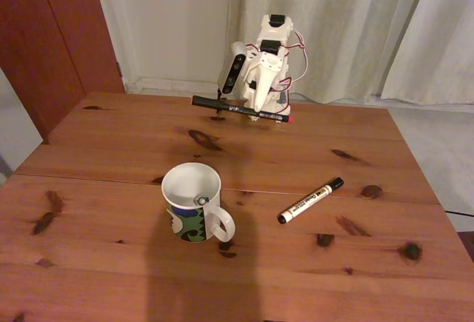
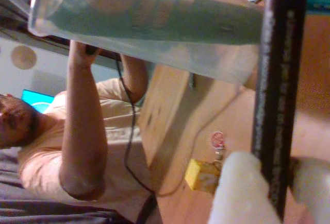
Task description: Clean up the desk and place the pens and markers into the cup
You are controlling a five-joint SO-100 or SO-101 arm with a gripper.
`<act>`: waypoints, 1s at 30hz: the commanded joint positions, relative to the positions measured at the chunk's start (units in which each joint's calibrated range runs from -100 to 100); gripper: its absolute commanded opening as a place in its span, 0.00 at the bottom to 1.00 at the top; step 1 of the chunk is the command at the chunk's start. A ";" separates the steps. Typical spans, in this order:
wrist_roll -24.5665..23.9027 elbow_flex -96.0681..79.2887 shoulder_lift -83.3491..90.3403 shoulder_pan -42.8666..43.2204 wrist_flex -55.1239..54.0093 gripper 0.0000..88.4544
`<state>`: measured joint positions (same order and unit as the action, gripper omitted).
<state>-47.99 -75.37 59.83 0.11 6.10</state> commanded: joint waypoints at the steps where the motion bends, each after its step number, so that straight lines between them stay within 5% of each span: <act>1: -1.62 1.25 2.02 0.49 1.69 0.01; 5: -0.36 0.71 2.27 0.41 2.38 0.01; 17: 26.67 0.89 2.27 0.73 2.46 0.01; 30: 29.49 9.91 -8.73 5.64 1.69 0.01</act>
<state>-18.68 -71.97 54.66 4.80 8.50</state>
